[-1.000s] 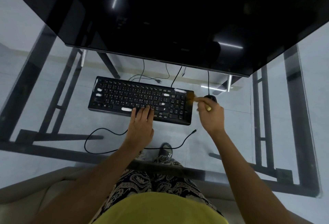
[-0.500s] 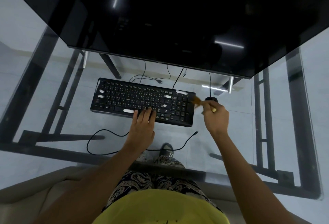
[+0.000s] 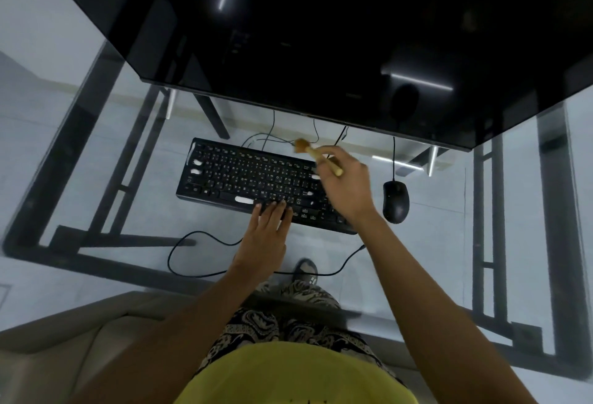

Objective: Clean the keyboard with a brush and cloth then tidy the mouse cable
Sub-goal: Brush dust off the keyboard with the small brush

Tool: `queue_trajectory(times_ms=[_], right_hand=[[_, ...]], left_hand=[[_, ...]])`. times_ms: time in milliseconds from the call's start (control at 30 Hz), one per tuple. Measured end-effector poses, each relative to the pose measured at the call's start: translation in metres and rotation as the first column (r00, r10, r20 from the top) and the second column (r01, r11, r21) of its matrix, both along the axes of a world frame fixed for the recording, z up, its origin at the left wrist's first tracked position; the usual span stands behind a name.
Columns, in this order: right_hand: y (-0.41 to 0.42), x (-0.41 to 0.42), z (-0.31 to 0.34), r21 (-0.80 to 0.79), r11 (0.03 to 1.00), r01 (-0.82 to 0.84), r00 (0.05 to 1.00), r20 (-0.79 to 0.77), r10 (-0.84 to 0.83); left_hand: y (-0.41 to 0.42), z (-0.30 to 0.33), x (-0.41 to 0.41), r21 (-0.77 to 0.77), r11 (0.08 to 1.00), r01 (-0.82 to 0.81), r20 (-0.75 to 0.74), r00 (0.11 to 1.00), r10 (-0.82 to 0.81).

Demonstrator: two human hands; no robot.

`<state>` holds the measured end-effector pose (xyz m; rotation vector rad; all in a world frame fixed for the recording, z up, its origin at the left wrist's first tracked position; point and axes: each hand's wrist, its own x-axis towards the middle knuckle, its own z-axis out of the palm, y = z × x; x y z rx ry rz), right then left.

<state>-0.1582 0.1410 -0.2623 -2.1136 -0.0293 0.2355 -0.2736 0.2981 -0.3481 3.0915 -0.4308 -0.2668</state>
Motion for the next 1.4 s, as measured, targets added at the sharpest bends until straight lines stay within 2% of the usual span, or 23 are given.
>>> queue_trajectory(times_ms=[67,100,167,233,300,367,467,500,533,600,633,700,800,833,867,933,967,1033,1100,1167,1233,1333,1400], right_hand=[[0.01,0.008,-0.007,-0.009,0.997,-0.071,0.991,-0.112,0.07],[0.011,0.012,-0.012,-0.08,0.995,-0.063,0.99,-0.135,0.052],[0.007,0.016,-0.017,-0.269,0.961,0.066,0.997,-0.021,-0.074],[0.005,0.016,-0.017,-0.194,0.975,0.112,0.992,0.081,-0.097],[0.01,0.012,-0.016,-0.042,0.998,-0.056,0.998,0.003,0.056],[0.014,0.008,-0.016,-0.083,0.984,-0.155,0.987,-0.05,0.151],[0.018,0.007,-0.022,-0.32,0.947,0.043,0.99,0.139,0.002],[0.021,0.004,-0.024,-0.333,0.943,0.011,0.984,0.169,0.048],[0.025,-0.001,-0.023,-0.325,0.94,-0.105,0.978,0.139,0.157],[0.033,-0.014,-0.021,-0.258,0.89,-0.375,0.926,-0.057,0.374],[0.035,-0.019,-0.018,-0.219,0.881,-0.42,0.907,-0.129,0.4],[0.037,-0.021,-0.014,-0.189,0.93,-0.317,0.947,-0.126,0.297],[0.04,-0.012,-0.018,-0.278,0.961,-0.006,0.991,0.124,0.043],[0.043,-0.009,-0.019,-0.304,0.952,0.027,0.989,0.145,0.019],[0.048,-0.008,-0.019,-0.306,0.952,-0.017,0.993,0.104,0.051],[0.059,-0.011,-0.02,-0.184,0.966,-0.182,0.983,-0.052,0.176],[0.066,-0.013,-0.017,-0.095,0.979,-0.182,0.98,-0.095,0.173],[0.078,-0.011,-0.014,-0.01,1.0,-0.011,0.999,-0.037,0.01],[0.094,-0.009,-0.016,-0.1,0.99,0.103,0.99,0.105,-0.092],[0.116,-0.019,-0.022,-0.258,0.966,0.022,0.986,0.166,0.021],[0.14,-0.039,-0.025,-0.312,0.935,-0.168,0.969,0.123,0.215],[0.161,-0.061,-0.021,-0.2,0.878,-0.436,0.898,-0.029,0.439],[0.164,-0.062,-0.018,-0.111,0.912,-0.394,0.919,-0.055,0.391]], left_hand=[[0.002,0.0,0.001,-0.011,1.0,0.016,0.011,1.0,-0.016],[0.003,0.0,0.002,-0.016,1.0,0.022,0.015,1.0,-0.022],[0.006,0.001,0.004,-0.036,0.999,0.029,0.021,0.999,-0.028],[0.01,0.001,0.006,-0.07,0.997,0.011,0.043,0.999,-0.008],[0.019,0.003,0.01,-0.114,0.991,-0.074,0.053,0.995,0.08],[0.034,0.006,0.012,-0.164,0.962,-0.217,0.046,0.973,0.227],[0.069,0.007,0.009,-0.212,0.893,-0.397,0.042,0.909,0.414],[0.081,0.007,0.008,-0.227,0.87,-0.438,0.045,0.887,0.459],[0.092,0.006,0.006,-0.236,0.848,-0.475,0.046,0.866,0.498],[0.112,0.005,0.005,-0.234,0.815,-0.53,0.045,0.831,0.554],[0.12,0.005,0.005,-0.236,0.805,-0.545,0.048,0.821,0.57],[0.133,0.004,0.007,-0.246,0.796,-0.553,0.052,0.813,0.58],[0.146,0.003,0.008,-0.243,0.809,-0.535,0.048,0.827,0.561],[0.149,0.002,0.008,-0.24,0.814,-0.53,0.041,0.832,0.554],[0.152,0.001,0.008,-0.237,0.817,-0.525,0.03,0.837,0.546],[0.158,0.0,0.008,-0.227,0.829,-0.51,0.01,0.85,0.526],[0.162,-0.002,0.008,-0.221,0.836,-0.502,0.004,0.857,0.515],[0.17,-0.004,0.008,-0.22,0.843,-0.491,-0.004,0.865,0.502],[0.178,-0.005,0.01,-0.236,0.841,-0.488,-0.003,0.865,0.501],[0.185,-0.003,0.013,-0.252,0.843,-0.476,0.004,0.87,0.493],[0.192,-0.002,0.015,-0.259,0.854,-0.452,0.009,0.883,0.47],[0.2,-0.001,0.017,-0.266,0.876,-0.402,0.0,0.909,0.417],[0.206,-0.002,0.018,-0.268,0.888,-0.374,0.002,0.922,0.388]])
